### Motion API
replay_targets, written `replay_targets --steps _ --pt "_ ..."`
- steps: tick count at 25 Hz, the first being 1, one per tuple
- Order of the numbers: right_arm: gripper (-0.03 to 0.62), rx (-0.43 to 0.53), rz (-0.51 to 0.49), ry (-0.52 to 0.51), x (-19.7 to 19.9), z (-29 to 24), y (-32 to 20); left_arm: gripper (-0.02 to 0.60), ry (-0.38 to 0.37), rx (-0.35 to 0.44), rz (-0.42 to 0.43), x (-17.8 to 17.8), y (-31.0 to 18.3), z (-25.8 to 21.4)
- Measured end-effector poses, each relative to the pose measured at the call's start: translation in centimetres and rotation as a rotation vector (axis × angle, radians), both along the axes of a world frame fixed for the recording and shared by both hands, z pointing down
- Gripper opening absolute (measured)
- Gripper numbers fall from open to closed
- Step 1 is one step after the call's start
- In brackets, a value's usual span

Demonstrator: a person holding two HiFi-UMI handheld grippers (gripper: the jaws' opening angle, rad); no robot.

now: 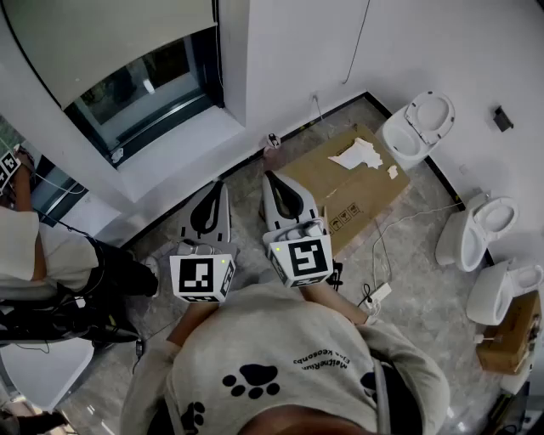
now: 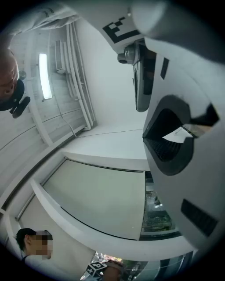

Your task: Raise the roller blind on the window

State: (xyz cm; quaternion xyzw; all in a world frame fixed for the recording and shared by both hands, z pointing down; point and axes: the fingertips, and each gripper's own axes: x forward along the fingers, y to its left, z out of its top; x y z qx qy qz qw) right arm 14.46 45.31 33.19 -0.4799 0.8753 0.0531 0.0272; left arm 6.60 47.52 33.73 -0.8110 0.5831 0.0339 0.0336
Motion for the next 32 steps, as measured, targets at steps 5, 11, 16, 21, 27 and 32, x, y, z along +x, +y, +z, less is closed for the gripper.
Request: replay_targets --steps 5,11,16,21,27,32 --pt "0.005 0.02 0.008 0.01 -0.3 -0.3 -0.4 0.008 0.0 0.006 0.004 0.1 -0.4 0.2" --pt "0.006 0.025 0.005 -0.027 -0.9 -0.5 -2.7 0.008 -0.008 0.003 0.0 -0.7 -2.6 0.3" --pt "0.006 0.027 0.004 -0.029 -1.1 0.0 -5.8 0.008 -0.007 -0.007 0.001 -1.0 -5.9 0.7" --pt "0.006 0.029 -0.027 -0.015 -2.1 -0.4 -11.3 0.008 -0.002 -0.007 -0.005 -1.5 -11.2 0.3" --pt "0.006 0.021 -0.061 0.007 -3.5 -0.7 -18.5 0.008 0.012 -0.006 -0.022 -2.4 -18.0 -0.3" --pt "0.006 0.013 -0.076 0.011 -4.3 -1.1 -24.8 0.008 0.014 -0.006 -0.048 -3.4 -23.8 -0.6"
